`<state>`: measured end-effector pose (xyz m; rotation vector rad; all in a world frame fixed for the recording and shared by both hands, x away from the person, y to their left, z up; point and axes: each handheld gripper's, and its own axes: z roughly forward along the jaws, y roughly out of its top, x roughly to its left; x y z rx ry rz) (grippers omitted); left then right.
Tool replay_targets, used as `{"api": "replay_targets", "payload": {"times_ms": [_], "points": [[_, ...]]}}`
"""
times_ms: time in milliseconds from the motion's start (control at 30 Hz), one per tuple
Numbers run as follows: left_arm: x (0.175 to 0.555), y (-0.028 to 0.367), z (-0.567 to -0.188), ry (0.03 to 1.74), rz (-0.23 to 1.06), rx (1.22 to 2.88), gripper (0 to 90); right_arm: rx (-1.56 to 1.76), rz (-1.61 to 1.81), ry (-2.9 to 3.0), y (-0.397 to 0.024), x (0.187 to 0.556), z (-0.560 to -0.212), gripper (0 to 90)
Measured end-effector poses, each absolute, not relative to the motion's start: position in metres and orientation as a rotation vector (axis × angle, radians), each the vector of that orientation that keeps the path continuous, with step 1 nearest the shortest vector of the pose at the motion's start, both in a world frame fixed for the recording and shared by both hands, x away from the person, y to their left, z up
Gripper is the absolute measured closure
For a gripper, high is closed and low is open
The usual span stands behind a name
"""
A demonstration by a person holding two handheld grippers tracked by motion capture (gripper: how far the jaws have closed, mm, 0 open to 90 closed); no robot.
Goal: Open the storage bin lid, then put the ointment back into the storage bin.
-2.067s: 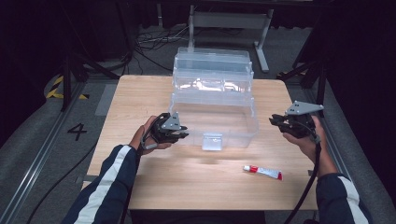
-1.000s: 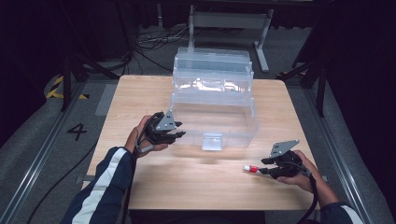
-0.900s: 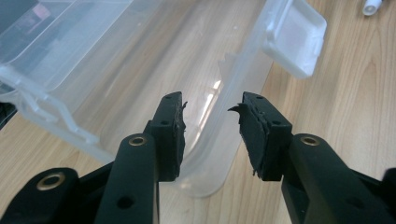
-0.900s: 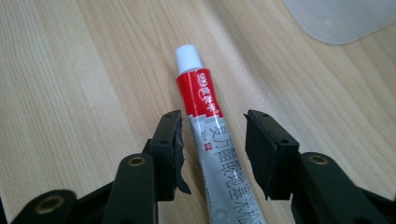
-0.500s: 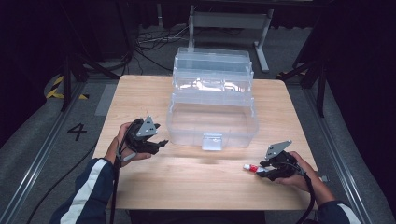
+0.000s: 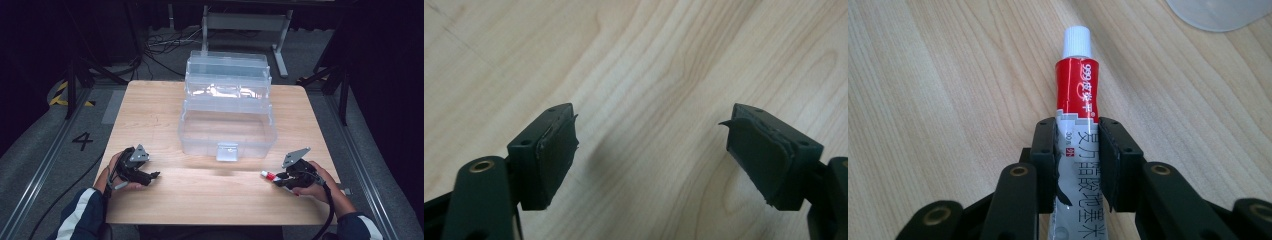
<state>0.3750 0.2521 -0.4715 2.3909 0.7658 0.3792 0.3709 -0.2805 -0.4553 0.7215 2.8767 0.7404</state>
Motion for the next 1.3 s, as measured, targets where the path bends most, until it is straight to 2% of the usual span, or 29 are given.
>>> {"api": "replay_targets", "payload": {"times_ms": [100, 300, 767, 1067, 1300], "points": [[0.375, 0.258, -0.475, 0.781, 0.329, 2.359, 19.7, 0.740, 0.749, 2.867, -0.281, 0.373, -0.455, 71.0], [0.374, 0.264, -0.482, 0.830, 0.311, 2.274, 14.9, 0.760, 0.787, 2.825, -0.285, 0.376, -0.450, 71.0], [0.373, 0.263, -0.483, 0.834, 0.316, 2.267, 14.5, 0.815, 0.843, 2.731, -0.296, 0.378, -0.438, 71.0], [0.374, 0.263, -0.483, 0.832, 0.312, 2.268, 14.3, 0.835, 0.899, 2.652, -0.307, 0.382, -0.417, 71.0], [0.374, 0.263, -0.483, 0.828, 0.312, 2.269, 14.2, 0.832, 0.912, 2.586, -0.314, 0.394, -0.387, 71.0]]}}
